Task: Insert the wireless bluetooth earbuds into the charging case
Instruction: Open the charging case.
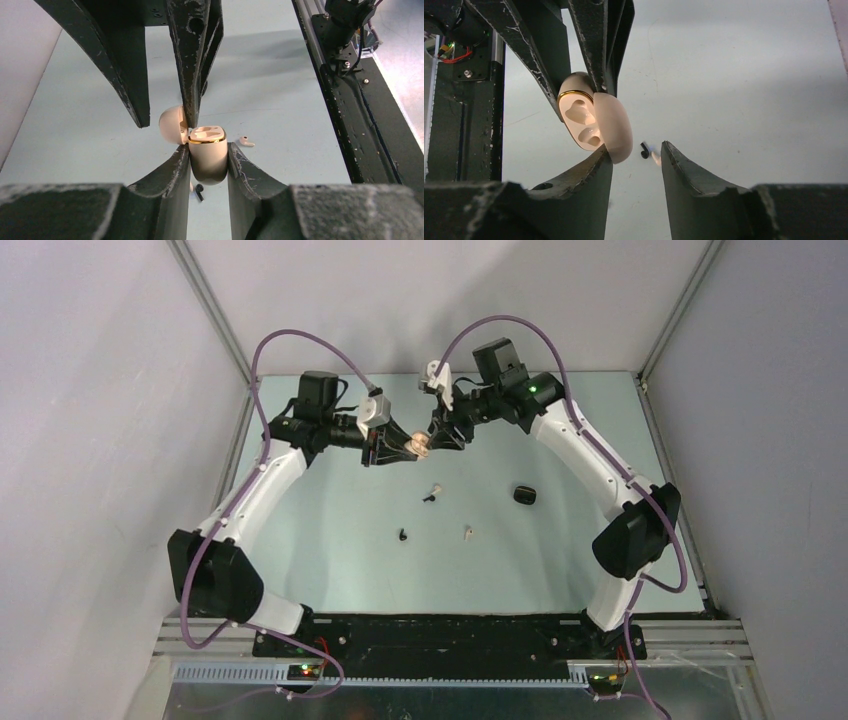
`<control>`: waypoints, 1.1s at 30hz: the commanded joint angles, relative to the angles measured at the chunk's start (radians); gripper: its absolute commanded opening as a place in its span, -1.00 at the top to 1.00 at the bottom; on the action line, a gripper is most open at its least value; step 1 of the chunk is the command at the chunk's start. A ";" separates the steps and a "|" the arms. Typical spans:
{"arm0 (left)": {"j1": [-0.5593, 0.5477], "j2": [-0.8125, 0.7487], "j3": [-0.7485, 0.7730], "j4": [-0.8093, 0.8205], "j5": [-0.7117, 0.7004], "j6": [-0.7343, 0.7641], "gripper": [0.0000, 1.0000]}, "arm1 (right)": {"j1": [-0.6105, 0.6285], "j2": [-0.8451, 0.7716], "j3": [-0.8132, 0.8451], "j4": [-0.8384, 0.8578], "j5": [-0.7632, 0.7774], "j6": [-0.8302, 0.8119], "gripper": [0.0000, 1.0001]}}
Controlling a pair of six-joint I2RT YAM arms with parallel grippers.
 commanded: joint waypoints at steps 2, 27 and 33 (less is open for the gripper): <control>0.005 0.011 0.052 0.004 0.047 0.008 1.00 | 0.016 -0.028 0.002 0.016 -0.027 -0.005 0.19; 0.048 -0.011 0.066 0.019 -0.314 -0.757 -0.36 | 0.013 -0.146 -0.074 -0.145 0.273 -0.449 1.00; 0.048 0.081 0.105 0.019 -0.195 -0.835 -0.40 | 0.039 -0.116 -0.036 -0.190 0.350 -0.582 1.00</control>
